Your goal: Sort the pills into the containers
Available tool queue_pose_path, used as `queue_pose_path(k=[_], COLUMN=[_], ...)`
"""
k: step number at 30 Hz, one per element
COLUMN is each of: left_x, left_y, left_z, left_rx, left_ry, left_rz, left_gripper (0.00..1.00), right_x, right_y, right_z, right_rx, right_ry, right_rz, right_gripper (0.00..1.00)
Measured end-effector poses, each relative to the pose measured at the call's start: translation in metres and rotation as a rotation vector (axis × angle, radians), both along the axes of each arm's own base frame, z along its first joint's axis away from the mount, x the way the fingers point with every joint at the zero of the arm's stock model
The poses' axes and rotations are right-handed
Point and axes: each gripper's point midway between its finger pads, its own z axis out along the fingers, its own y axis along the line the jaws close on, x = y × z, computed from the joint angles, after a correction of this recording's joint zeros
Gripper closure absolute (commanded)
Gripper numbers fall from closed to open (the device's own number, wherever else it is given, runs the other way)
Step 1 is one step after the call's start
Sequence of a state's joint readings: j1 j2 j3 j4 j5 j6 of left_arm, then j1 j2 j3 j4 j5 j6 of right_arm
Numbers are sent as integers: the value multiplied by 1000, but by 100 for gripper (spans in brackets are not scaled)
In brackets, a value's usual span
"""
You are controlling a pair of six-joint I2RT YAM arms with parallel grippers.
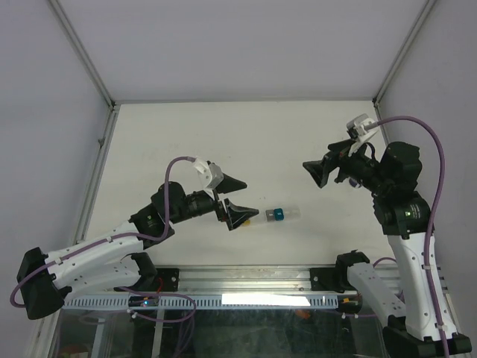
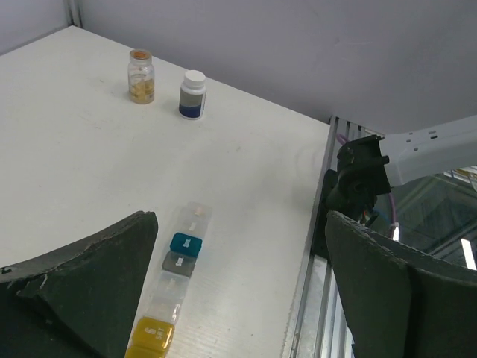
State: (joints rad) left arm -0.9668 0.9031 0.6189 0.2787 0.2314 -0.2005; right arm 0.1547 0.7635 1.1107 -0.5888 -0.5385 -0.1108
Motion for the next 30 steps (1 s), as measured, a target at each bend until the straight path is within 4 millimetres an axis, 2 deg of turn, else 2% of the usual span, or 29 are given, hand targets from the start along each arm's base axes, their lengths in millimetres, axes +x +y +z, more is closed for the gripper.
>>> queue_pose_path(k=[3,5,7,10,13,19,25,30], left_x=[0,1,1,0,-1,2,13,22], left_y=[1,2,3,4,4,6,6,5], left_z=[-6,-13,-26,-62,-102,-158,-207,-235], left_rx=[28,45,69,134,213,333,475,576], left_ry=[-15,-35,-51,-50,-52,-82,-121,-141], left_rz=[1,0,-3,-15,-36,-53,-62,-65], left_gripper=[1,1,1,1,1,5,11,13], right_x=[0,0,-1,-8,-18,-39,-46,-41], right_y=[1,5,11,23,32,42,62,73], right_z=[-3,-13,-33,-66,-108,-177,-218,-244], right_rx=[-3,-18,-52,-118,-187,-352,-461,-519], right_ry=[-12,-5,8,19,9,-96,-107,-69], right_rz=[13,44,113,272,448,723,918,970], right_gripper=[1,1,1,1,1,2,9,19])
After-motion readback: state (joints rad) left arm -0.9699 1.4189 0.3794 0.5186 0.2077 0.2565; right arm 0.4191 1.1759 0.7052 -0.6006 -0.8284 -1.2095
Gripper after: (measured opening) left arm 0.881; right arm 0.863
